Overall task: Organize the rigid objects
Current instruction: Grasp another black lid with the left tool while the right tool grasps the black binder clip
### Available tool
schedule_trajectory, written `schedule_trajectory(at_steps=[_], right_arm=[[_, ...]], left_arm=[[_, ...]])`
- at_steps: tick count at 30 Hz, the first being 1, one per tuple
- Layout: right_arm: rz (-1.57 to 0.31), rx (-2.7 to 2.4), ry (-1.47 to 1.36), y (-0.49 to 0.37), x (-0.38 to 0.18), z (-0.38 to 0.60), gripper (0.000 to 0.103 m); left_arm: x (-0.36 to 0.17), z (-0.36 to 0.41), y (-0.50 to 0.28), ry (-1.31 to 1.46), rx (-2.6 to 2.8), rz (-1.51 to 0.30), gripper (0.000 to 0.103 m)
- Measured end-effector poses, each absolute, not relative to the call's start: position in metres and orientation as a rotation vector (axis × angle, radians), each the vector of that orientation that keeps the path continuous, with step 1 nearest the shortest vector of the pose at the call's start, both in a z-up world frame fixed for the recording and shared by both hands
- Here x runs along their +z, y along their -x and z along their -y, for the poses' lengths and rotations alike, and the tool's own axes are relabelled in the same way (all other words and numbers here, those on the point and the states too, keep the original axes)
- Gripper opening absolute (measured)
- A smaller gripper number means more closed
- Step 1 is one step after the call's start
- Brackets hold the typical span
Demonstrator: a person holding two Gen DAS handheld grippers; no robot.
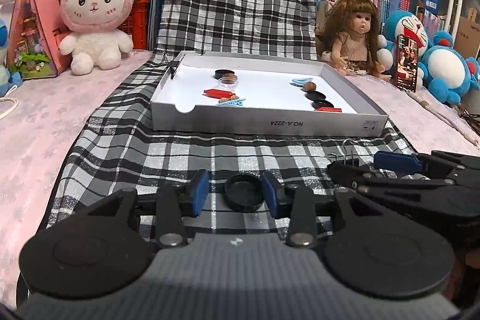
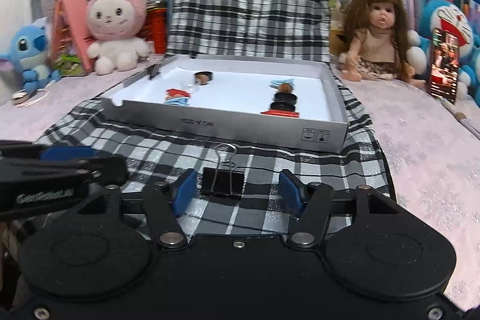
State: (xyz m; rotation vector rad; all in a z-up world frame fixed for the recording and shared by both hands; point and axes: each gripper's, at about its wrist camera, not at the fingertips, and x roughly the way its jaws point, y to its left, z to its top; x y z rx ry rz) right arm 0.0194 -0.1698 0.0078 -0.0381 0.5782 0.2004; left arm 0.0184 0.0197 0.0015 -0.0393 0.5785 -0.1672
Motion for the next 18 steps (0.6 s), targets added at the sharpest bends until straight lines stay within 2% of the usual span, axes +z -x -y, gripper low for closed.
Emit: schedule_trajectory(at_steps=[3, 7, 10, 18], right_arm=[[-0.582, 0.184, 0.032, -0.021, 0.005, 0.166, 0.045], [-0.571, 0.166, 0.029, -0.02, 0.004, 0.163, 0.03], [-0.573, 0.17, 0.019, -0.019, 0.005, 0.165, 0.03], [-0.562, 0.194, 0.024, -0.011, 0.007, 0.178, 0.029]], left_arm=[[0.001, -0.02, -0.016, 0.042, -0.169, -0.575, 0.06], [-0.001, -0.017, -0.013, 0.038, -0.181, -0.565, 0.069], [-0.002, -0.014, -0.01, 0.02, -0.184, -0.55, 0.075], [-0.008, -0.007, -0.012, 0.006, -0.201, -0.563, 0.076]])
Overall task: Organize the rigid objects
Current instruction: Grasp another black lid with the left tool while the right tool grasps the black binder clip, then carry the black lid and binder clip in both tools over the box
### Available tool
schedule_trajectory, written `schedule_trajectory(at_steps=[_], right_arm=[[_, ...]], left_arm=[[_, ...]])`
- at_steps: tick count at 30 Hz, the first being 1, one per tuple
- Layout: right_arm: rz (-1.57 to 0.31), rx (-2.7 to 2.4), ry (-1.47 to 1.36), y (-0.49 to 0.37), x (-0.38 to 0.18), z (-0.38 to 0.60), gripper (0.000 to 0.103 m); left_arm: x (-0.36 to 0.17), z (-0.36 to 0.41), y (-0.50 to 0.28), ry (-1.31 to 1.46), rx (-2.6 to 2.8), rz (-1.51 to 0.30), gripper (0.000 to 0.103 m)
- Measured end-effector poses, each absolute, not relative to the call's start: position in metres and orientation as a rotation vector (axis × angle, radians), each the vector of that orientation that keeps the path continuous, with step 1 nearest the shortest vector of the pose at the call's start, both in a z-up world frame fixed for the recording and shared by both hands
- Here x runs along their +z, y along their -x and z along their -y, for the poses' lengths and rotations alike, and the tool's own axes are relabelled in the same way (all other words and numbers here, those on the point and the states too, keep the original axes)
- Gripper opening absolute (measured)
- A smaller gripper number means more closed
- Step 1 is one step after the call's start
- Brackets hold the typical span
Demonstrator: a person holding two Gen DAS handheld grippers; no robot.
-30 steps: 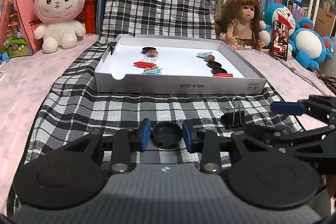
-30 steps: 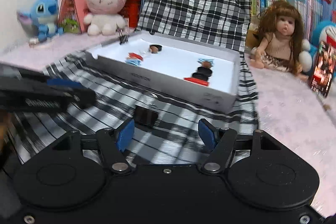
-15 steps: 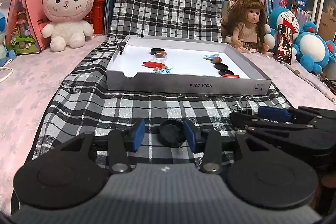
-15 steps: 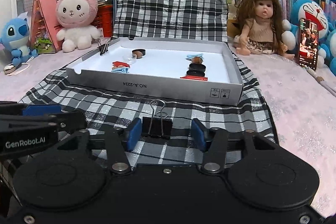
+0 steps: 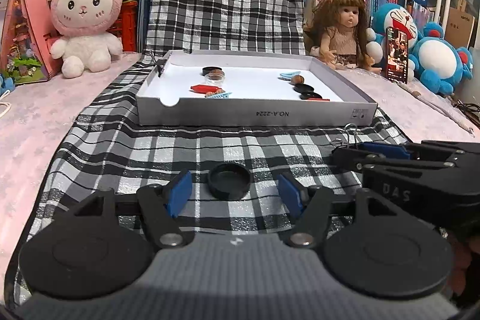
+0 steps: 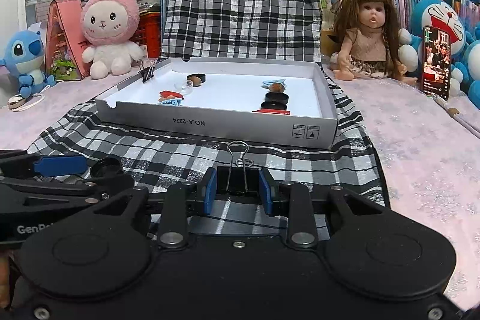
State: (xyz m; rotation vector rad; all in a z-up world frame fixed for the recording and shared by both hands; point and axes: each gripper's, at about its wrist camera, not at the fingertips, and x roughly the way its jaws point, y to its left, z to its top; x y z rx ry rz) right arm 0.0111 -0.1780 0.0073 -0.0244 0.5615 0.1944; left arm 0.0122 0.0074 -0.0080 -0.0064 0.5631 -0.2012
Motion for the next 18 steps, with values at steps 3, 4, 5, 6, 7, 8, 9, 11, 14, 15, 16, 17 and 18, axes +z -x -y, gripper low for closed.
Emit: schedule_trajectory(at_steps=[3, 4, 5, 6, 7, 8, 9, 11, 14, 15, 16, 17, 18], right_arm=[[-0.555, 0.194, 0.031, -0.009, 0.008, 0.181, 0.029], [-0.554, 0.195, 0.03, -0.009, 0.008, 0.182, 0.029], [-0.554, 0.196, 0.029, -0.008, 0.007, 0.183, 0.029], [-0.554, 0.197, 0.029, -0.008, 0.007, 0.183, 0.029], [-0.553, 0.196, 0.03, -0.008, 0.007, 0.184, 0.021], [-0.552, 0.194, 0.034, -0.008, 0.008, 0.184, 0.022], [-0.55, 0.193, 0.035, -0.008, 0.008, 0.184, 0.022], [-0.547, 0.197, 0.03, -0.008, 0.01, 0.185, 0.022], [-0.542, 0.195, 0.03, -0.009, 0.012, 0.186, 0.017], [-0.54, 0.195, 0.029, -0.009, 0.013, 0.186, 0.017], [-0.541, 0.197, 0.024, -0.01, 0.013, 0.187, 0.017], [-0.542, 0.199, 0.018, -0.009, 0.013, 0.188, 0.017], [-0.538, 0.203, 0.011, -0.009, 0.012, 0.189, 0.018]], left_arm=[[-0.012, -0.003, -0.014, -0.008, -0.207, -0.561, 0.06], [-0.013, -0.001, -0.014, -0.02, -0.209, -0.552, 0.049], [-0.013, 0.001, -0.013, -0.029, -0.213, -0.545, 0.039], [-0.013, 0.003, -0.013, -0.033, -0.217, -0.542, 0.038], [-0.012, 0.004, -0.013, -0.034, -0.22, -0.542, 0.037], [-0.011, 0.006, -0.013, -0.036, -0.221, -0.544, 0.037], [-0.011, 0.007, -0.014, -0.037, -0.224, -0.546, 0.037], [-0.009, 0.008, -0.016, -0.031, -0.228, -0.553, 0.037], [-0.007, 0.007, -0.018, -0.014, -0.231, -0.563, 0.037], [-0.007, 0.007, -0.018, -0.011, -0.231, -0.565, 0.037], [-0.006, 0.007, -0.019, -0.011, -0.229, -0.566, 0.037], [-0.006, 0.007, -0.019, -0.01, -0.228, -0.566, 0.037], [-0.006, 0.007, -0.018, -0.01, -0.227, -0.564, 0.037]])
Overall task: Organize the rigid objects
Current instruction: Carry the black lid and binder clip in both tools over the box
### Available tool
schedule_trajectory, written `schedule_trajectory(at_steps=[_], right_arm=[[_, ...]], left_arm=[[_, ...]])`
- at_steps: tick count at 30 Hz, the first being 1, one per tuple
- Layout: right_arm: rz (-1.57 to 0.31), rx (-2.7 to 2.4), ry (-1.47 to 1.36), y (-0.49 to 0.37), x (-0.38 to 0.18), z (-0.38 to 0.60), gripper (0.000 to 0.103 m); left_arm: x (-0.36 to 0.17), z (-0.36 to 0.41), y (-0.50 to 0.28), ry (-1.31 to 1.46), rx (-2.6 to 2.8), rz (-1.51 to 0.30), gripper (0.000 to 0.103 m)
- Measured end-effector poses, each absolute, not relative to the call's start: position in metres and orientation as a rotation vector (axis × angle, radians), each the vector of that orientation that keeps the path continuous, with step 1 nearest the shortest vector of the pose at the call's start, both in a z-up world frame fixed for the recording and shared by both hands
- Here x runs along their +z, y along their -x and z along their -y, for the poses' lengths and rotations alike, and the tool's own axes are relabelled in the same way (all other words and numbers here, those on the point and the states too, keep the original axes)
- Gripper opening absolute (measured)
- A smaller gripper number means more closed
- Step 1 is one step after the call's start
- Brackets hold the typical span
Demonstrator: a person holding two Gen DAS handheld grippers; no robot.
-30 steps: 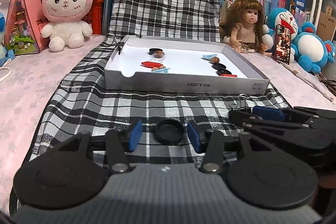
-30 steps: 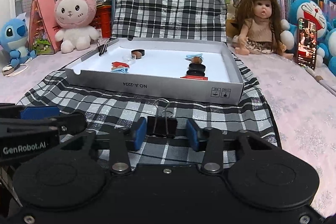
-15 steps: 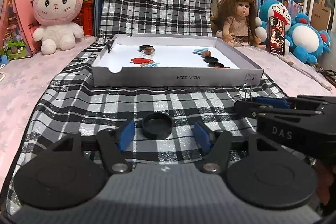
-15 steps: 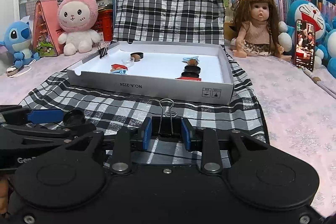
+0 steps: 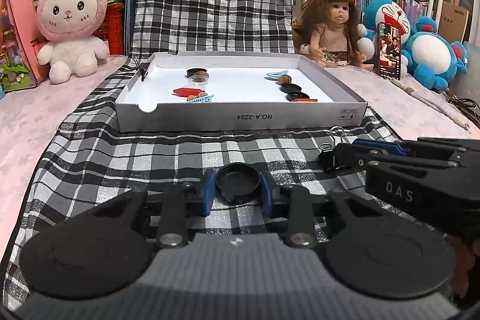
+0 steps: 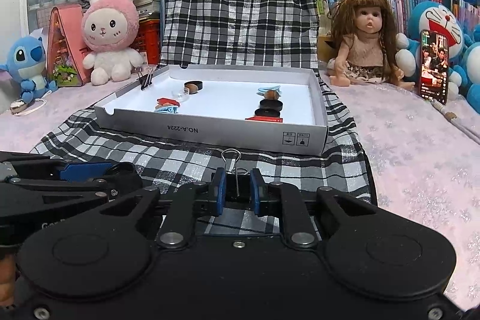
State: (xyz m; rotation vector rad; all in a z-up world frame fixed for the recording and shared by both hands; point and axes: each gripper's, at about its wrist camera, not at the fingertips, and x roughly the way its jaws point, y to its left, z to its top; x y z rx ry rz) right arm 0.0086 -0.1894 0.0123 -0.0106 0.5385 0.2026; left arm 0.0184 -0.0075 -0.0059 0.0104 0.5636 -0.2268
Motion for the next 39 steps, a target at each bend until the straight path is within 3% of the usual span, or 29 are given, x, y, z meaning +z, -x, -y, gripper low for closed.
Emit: schedule_trajectory(at_steps=[5, 10, 13, 23, 25, 39], right_arm=[[-0.501, 0.223, -0.006, 0.001, 0.01, 0.191, 0.023], [-0.495, 0.206, -0.025, 0.001, 0.011, 0.187, 0.044], [-0.516, 0.179, -0.05, -0.004, 0.01, 0.185, 0.049], [-0.577, 0.06, -0.005, -0.019, 0.0, 0.166, 0.045], [-0.574, 0.064, 0.001, -0.019, 0.001, 0.165, 0.032], [-0.504, 0.111, -0.023, -0.035, 0.033, 0.184, 0.032]], left_arm=[[-0.006, 0.006, -0.018, -0.011, -0.218, -0.564, 0.037], [-0.005, 0.005, -0.019, -0.007, -0.206, -0.56, 0.037], [-0.004, 0.004, -0.02, -0.003, -0.196, -0.555, 0.037], [-0.001, -0.002, -0.028, 0.018, -0.177, -0.555, 0.037], [-0.001, -0.002, -0.029, 0.02, -0.176, -0.554, 0.037], [0.025, -0.001, -0.049, 0.039, -0.182, -0.511, 0.037]])
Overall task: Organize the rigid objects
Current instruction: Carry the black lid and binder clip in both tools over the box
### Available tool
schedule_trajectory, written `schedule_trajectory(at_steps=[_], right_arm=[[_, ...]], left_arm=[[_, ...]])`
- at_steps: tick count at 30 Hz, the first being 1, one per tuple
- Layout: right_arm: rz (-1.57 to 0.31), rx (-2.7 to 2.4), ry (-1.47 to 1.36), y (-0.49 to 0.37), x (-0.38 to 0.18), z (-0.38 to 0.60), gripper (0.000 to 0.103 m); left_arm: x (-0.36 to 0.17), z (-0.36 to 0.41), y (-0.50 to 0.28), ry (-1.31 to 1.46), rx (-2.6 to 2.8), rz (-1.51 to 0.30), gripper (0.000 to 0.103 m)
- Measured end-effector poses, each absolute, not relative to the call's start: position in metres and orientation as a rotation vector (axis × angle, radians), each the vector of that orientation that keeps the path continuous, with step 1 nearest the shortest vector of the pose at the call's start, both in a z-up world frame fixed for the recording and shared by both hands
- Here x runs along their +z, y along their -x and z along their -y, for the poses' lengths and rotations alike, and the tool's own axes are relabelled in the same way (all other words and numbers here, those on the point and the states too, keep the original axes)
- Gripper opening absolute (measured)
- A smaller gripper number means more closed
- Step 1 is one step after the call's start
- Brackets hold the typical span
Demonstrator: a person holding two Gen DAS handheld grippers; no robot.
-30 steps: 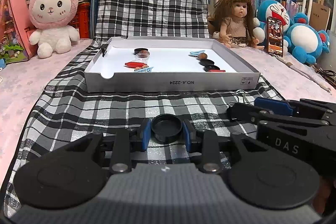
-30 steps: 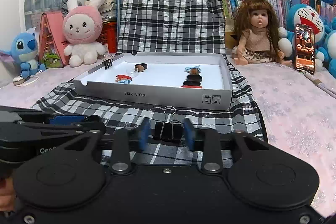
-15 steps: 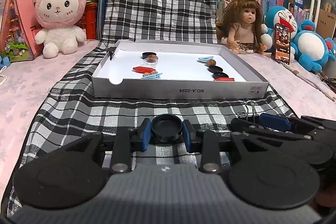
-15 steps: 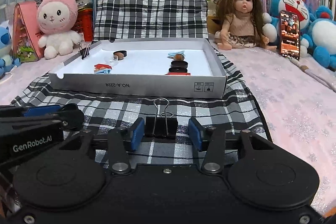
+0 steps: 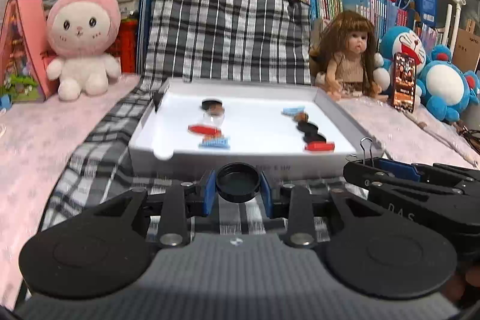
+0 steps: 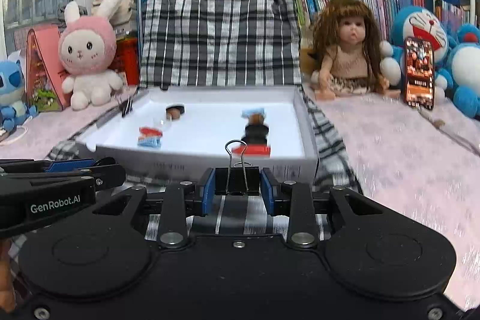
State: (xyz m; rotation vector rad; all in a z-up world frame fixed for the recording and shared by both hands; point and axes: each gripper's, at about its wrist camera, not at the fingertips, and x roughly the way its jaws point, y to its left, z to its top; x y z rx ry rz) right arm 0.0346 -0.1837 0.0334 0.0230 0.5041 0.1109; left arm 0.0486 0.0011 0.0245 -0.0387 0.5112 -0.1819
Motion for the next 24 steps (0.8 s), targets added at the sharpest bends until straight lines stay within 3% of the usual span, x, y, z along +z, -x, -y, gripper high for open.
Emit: schedule_trajectory(at_steps=[24], right_arm=[[-0.535, 0.112, -0.021, -0.102, 0.041, 0.189, 0.031]], left_arm=[[0.035, 0.002, -0.115, 0.078, -0.137, -0.533, 0.037]])
